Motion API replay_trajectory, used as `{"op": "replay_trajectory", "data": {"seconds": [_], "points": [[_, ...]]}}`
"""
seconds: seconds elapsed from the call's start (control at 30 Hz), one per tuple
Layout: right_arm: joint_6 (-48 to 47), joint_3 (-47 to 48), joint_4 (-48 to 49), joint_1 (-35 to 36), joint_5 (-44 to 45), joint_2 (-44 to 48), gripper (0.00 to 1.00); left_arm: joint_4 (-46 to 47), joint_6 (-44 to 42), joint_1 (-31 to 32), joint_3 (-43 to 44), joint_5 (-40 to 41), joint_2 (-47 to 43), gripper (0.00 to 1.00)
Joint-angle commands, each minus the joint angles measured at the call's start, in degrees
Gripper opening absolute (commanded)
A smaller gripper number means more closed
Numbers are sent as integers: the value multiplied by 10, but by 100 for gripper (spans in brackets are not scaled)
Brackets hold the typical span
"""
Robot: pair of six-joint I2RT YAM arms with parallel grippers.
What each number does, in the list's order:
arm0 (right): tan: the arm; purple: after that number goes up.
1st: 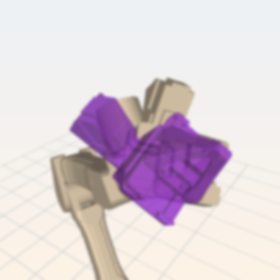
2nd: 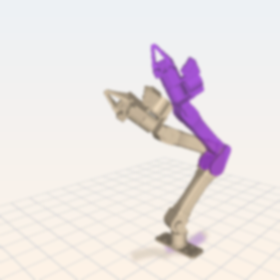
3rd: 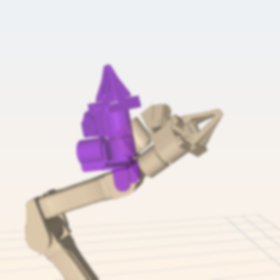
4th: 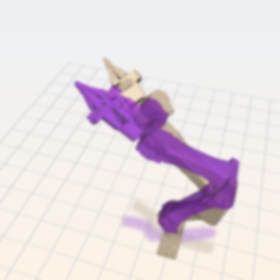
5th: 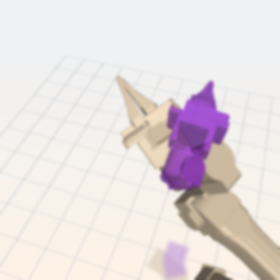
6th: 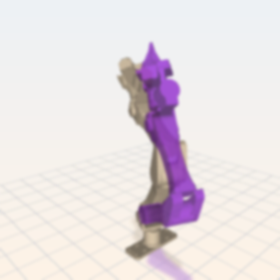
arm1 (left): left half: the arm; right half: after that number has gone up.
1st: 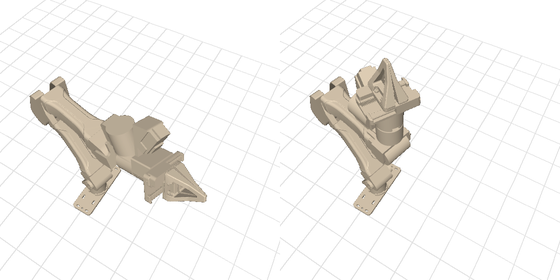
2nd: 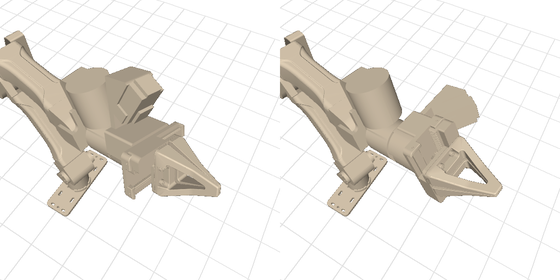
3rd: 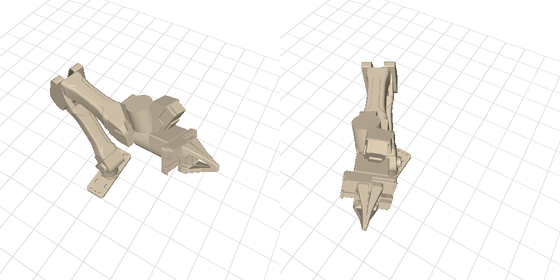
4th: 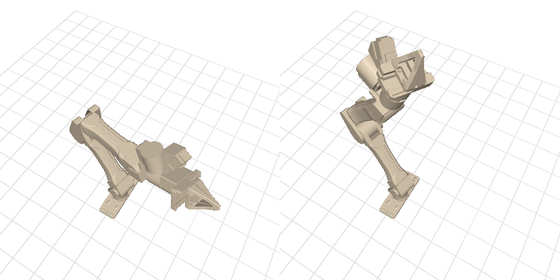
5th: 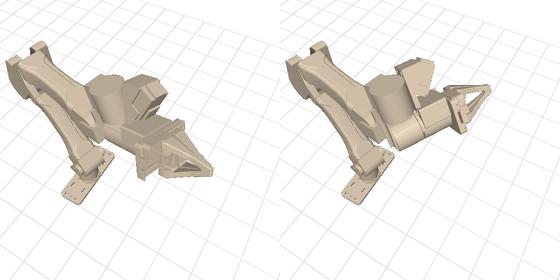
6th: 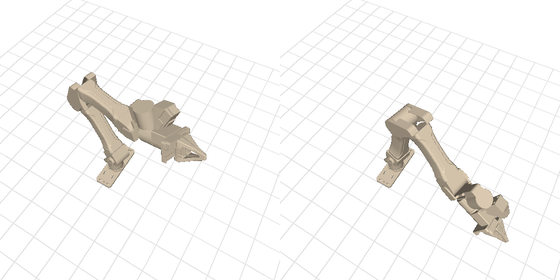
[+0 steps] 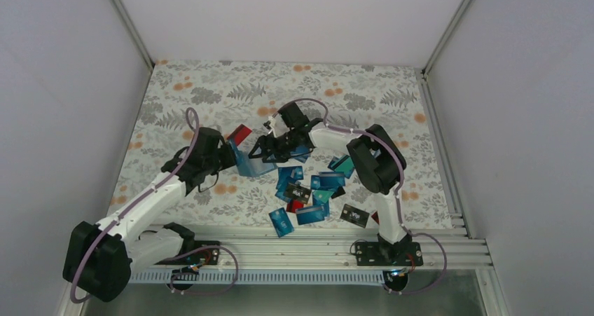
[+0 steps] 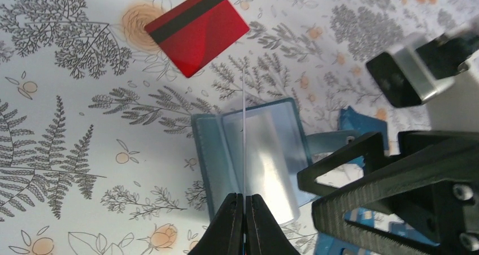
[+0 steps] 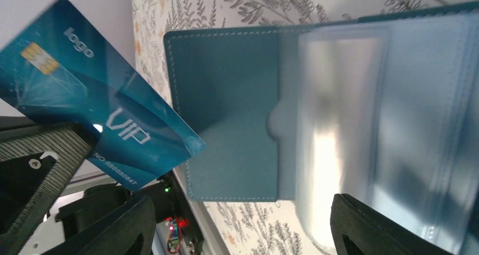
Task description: Put the credit cards into the card holder
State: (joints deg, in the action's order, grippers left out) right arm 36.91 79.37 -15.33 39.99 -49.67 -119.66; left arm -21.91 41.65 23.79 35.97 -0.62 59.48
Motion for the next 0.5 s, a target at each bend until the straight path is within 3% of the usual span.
{"op": "replay_trajectory", "data": {"seconds": [0.0, 0.47], "points": [[-24, 26, -16, 5, 36, -14, 78, 16, -21, -3, -12, 8, 16, 2], [-29, 58, -9, 29, 13, -49, 76, 52, -15, -3, -62, 1, 41, 2]]}}
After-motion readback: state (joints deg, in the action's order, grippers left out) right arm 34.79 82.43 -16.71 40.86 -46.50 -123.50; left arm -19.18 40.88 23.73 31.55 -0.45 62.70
